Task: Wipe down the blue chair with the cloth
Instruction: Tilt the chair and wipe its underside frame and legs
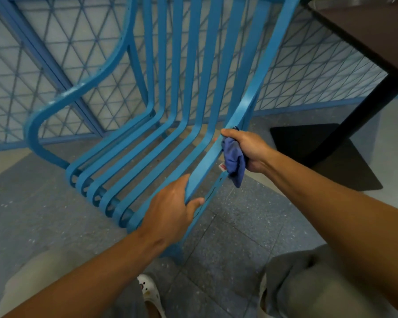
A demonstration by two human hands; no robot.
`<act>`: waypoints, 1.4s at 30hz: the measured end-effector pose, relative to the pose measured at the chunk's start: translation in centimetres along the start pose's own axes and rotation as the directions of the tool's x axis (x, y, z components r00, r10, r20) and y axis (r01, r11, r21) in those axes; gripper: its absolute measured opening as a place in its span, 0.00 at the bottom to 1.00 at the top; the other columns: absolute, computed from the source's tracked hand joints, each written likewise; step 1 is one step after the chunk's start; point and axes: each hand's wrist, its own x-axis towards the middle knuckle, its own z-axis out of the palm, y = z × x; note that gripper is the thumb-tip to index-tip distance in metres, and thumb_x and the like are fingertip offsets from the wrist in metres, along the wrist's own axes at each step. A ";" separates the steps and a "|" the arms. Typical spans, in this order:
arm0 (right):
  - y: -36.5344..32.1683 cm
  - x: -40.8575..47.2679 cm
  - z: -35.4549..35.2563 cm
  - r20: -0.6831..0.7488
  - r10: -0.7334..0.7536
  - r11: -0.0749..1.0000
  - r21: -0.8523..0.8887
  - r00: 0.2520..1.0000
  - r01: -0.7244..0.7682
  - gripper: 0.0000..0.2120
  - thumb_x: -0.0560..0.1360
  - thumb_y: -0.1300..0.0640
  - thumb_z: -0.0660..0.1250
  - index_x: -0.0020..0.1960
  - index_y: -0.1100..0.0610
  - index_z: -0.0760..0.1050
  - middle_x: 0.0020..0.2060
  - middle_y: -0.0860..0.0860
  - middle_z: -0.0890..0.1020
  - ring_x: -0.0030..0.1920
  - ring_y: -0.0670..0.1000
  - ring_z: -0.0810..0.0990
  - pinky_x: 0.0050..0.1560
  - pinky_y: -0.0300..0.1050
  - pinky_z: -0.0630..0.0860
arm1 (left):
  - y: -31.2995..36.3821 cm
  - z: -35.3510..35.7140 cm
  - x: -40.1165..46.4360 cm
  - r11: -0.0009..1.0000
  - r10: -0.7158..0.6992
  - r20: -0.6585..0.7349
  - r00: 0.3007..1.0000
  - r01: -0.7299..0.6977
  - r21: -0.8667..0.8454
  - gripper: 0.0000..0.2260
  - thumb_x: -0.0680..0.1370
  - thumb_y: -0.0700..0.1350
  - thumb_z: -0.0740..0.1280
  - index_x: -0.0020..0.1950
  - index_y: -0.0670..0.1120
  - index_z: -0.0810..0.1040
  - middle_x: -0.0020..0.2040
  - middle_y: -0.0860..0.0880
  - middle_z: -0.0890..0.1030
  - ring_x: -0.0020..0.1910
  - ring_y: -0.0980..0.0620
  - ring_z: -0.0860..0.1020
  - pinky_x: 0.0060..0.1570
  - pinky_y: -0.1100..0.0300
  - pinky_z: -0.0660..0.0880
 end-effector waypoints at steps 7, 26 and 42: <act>0.3 0.1 0.8 -0.056 -0.071 0.995 0.071 0.996 0.075 0.11 0.81 0.51 0.67 0.50 0.60 0.75 0.42 0.59 0.75 0.44 0.58 0.76 0.44 0.50 0.80 | -2.5 -2.6 2.4 0.993 0.095 0.065 0.993 -0.100 0.070 0.23 0.79 0.56 0.69 0.71 0.48 0.72 0.56 0.50 0.81 0.51 0.50 0.79 0.49 0.56 0.75; 0.8 1.1 3.1 0.043 -0.052 0.946 0.323 0.998 0.036 0.21 0.85 0.45 0.58 0.37 0.55 0.67 0.25 0.49 0.66 0.26 0.50 0.66 0.30 0.44 0.71 | -5.9 -6.1 8.0 0.982 0.131 0.077 0.988 -0.140 0.126 0.32 0.75 0.64 0.65 0.72 0.46 0.75 0.63 0.47 0.82 0.59 0.46 0.80 0.58 0.52 0.76; 1.7 4.0 6.6 -0.431 -0.138 0.966 0.139 0.892 0.216 0.17 0.83 0.44 0.59 0.50 0.57 0.75 0.48 0.62 0.83 0.51 0.68 0.83 0.53 0.70 0.80 | -6.4 -5.1 8.2 0.975 0.181 -0.013 0.983 -0.178 0.134 0.21 0.82 0.56 0.64 0.71 0.47 0.77 0.62 0.47 0.83 0.60 0.46 0.80 0.58 0.52 0.76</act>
